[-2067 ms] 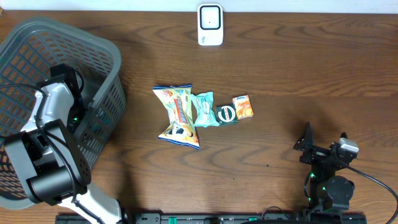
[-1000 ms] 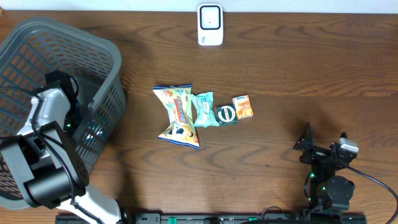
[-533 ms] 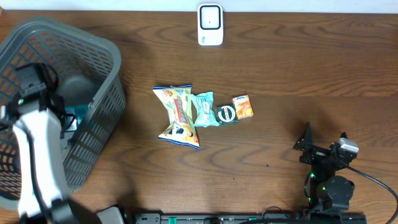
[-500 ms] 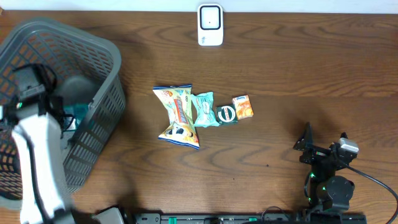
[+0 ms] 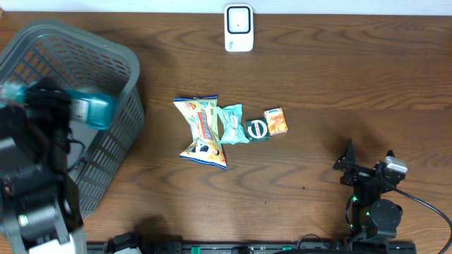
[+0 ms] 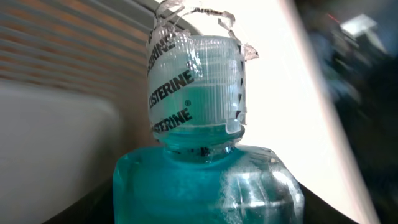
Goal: Scan the item barcode
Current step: 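Carry the Listerine bottle out and stand it right of the orange packet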
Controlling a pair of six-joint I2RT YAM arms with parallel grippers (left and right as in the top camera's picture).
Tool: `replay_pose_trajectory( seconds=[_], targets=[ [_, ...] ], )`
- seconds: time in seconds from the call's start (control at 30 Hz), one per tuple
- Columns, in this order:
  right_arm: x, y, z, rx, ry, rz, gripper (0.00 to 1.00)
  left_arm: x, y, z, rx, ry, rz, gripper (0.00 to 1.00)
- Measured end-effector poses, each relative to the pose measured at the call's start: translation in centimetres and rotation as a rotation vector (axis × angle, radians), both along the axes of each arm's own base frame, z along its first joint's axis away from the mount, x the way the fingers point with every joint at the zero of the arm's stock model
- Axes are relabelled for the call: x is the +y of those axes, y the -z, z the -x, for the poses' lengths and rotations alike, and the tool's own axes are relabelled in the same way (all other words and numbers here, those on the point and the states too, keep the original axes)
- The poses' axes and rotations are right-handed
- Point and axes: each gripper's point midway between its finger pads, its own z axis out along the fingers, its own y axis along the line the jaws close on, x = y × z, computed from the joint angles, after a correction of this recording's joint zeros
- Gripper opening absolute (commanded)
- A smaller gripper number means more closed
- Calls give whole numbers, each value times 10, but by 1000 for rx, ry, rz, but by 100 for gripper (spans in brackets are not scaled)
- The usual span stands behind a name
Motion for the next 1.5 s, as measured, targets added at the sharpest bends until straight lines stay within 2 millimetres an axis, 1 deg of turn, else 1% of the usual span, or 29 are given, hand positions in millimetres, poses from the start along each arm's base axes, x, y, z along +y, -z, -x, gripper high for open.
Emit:
replay_pose_trajectory(
  seconds=[0.07, 0.13, 0.27, 0.37, 0.4, 0.43, 0.5, 0.53, 0.57, 0.63, 0.67, 0.7, 0.8, 0.9, 0.97, 1.0, 1.1, 1.23, 1.33, 1.37, 1.4, 1.47, 1.5],
  targets=[
    [0, 0, 0, 0, 0, 0, 99, -28, -8, -1, -30, 116, -8, 30],
    [0, 0, 0, 0, 0, 0, 99, -54, -10, -5, -38, 222, -4, 30],
    [0, 0, 0, 0, 0, 0, 99, -113, 4, -26, 6, 439, 9, 30],
    [0, 0, 0, 1, 0, 0, 99, -167, 23, -51, 51, 605, 2, 30],
    [0, 0, 0, 0, 0, 0, 99, -185, 31, -59, 71, 653, 1, 30],
    [0, 0, 0, 1, 0, 0, 99, -207, 43, -66, 98, 712, -2, 30],
    [0, 0, 0, 1, 0, 0, 99, -249, 74, -75, 174, 817, -10, 30],
    [0, 0, 0, -1, 0, 0, 99, -267, 87, -80, 196, 853, -17, 30],
    [0, 0, 0, 0, 0, 0, 99, -290, 101, -85, 212, 903, -25, 30],
    [0, 0, 0, 0, -1, 0, 99, -330, 128, -91, 231, 986, -50, 31],
    [0, 0, 0, 0, 0, 0, 99, -348, 140, -93, 237, 1023, -58, 31],
    [0, 0, 0, 1, 0, 0, 99, -368, 153, -93, 239, 1060, -70, 34],
    [0, 0, 0, 1, 0, 0, 99, -420, 188, -88, 234, 1166, -102, 40],
    [0, 0, 0, 1, 0, 0, 99, -457, 207, -82, 197, 1236, -114, 42],
    [0, 0, 0, 1, 0, 0, 99, -476, 215, -81, 159, 1266, -118, 42],
    [0, 0, 0, 0, 0, 0, 99, -485, 222, -80, 147, 1279, -119, 43],
    [0, 0, 0, 0, 0, 0, 99, -501, 239, -84, 110, 1277, -130, 46],
    [0, 0, 0, 0, 0, 0, 99, -507, 268, -89, 128, 1242, -125, 47],
    [0, 0, 0, 0, 0, 0, 99, -508, 286, -93, 144, 1219, -117, 48],
    [0, 0, 0, 0, 0, 0, 99, -507, 291, -93, 152, 1215, -116, 52],
    [0, 0, 0, 0, 0, 0, 99, -506, 295, -94, 163, 1209, -117, 54],
    [0, 0, 0, 0, 0, 0, 99, -506, 295, -95, 159, 1204, -118, 58],
    [0, 0, 0, 0, 0, 0, 99, -506, 294, -95, 154, 1201, -118, 62]
  ],
)
